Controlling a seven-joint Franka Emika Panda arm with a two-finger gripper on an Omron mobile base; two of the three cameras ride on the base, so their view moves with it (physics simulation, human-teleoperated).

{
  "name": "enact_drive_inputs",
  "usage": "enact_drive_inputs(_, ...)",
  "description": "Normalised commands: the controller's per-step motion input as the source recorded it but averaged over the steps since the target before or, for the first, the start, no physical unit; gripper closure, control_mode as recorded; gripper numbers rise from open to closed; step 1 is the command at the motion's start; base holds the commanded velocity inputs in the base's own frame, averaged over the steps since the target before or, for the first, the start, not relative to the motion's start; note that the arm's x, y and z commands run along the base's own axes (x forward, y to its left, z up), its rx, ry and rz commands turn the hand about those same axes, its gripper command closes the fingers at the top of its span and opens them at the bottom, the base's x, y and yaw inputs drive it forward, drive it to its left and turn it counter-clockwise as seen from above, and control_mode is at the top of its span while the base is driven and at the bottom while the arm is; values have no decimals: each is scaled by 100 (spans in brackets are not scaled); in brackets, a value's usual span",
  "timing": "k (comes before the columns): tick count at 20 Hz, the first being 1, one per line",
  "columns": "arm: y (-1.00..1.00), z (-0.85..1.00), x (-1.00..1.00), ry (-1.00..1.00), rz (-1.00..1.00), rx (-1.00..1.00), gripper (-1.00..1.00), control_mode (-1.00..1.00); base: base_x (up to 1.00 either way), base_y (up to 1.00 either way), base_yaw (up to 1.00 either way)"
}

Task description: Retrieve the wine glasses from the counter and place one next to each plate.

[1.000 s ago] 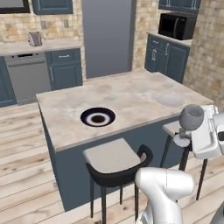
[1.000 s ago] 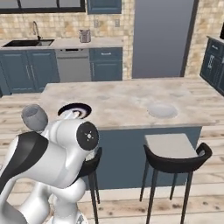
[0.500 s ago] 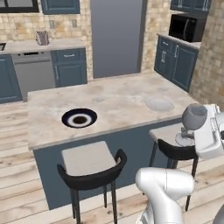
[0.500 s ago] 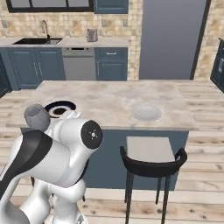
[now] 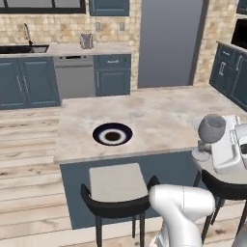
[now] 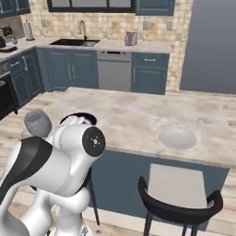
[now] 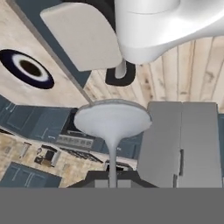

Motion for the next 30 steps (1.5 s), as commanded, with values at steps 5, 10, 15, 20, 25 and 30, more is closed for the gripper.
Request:
enact_drive_inputs(5,0,0,0,0,0,0,100,100,60,-17,47)
enact_drive_inputs(10,0,0,0,0,0,0,100,100,51,-30,41)
enact_drive_inputs(15,0,0,0,0,0,0,100,100,73,-26,27)
enact_drive_inputs(20,0,0,0,0,0,0,100,100,59,-34,20)
enact_drive_inputs(25,-32,-13,75,-1,8,5,100,-100,13,-7,2)
enact_drive_inputs(30,-51,-24,100,0,9,7,100,-100,0,0,0)
